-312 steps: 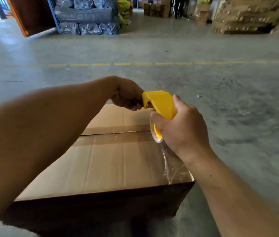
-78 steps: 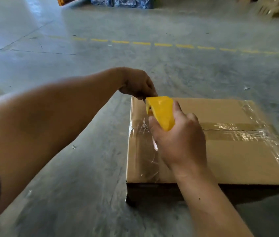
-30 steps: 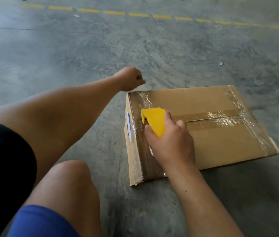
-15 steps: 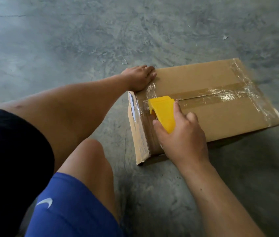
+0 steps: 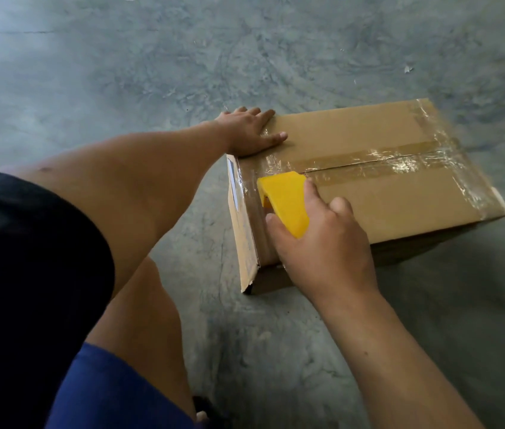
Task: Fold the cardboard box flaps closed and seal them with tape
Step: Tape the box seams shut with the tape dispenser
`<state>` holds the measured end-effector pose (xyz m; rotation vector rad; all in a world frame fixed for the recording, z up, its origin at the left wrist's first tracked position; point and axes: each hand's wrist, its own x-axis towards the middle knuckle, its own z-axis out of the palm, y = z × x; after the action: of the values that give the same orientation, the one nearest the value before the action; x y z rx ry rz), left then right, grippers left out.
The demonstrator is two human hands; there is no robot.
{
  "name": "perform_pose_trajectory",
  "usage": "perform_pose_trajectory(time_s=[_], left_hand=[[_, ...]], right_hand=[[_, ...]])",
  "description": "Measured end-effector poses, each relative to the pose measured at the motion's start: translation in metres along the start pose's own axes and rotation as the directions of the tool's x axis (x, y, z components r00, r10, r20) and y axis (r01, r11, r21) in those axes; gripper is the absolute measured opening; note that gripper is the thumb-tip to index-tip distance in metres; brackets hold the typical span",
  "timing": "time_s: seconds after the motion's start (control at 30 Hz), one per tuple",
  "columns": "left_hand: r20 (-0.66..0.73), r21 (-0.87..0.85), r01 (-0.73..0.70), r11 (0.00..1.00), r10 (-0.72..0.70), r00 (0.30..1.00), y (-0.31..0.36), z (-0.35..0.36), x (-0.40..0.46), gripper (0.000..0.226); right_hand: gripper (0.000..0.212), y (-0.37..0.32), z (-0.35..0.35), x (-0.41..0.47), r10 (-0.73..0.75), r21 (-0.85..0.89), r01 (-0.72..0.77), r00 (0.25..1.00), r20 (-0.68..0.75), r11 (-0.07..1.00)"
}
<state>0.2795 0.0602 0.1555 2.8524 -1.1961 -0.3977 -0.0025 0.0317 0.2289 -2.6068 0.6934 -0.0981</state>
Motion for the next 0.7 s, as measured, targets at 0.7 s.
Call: perform_pose_trajectory(time_s=[0.7], left_hand=[[-0.034, 0.075, -0.355, 0.932, 0.358, 0.933, 0.046, 0.026, -0.039, 0.077]], right_hand=[[0.079, 0.034, 0.002, -0.042, 0.098, -0.001, -0.098, 0.995, 0.0, 0.995]])
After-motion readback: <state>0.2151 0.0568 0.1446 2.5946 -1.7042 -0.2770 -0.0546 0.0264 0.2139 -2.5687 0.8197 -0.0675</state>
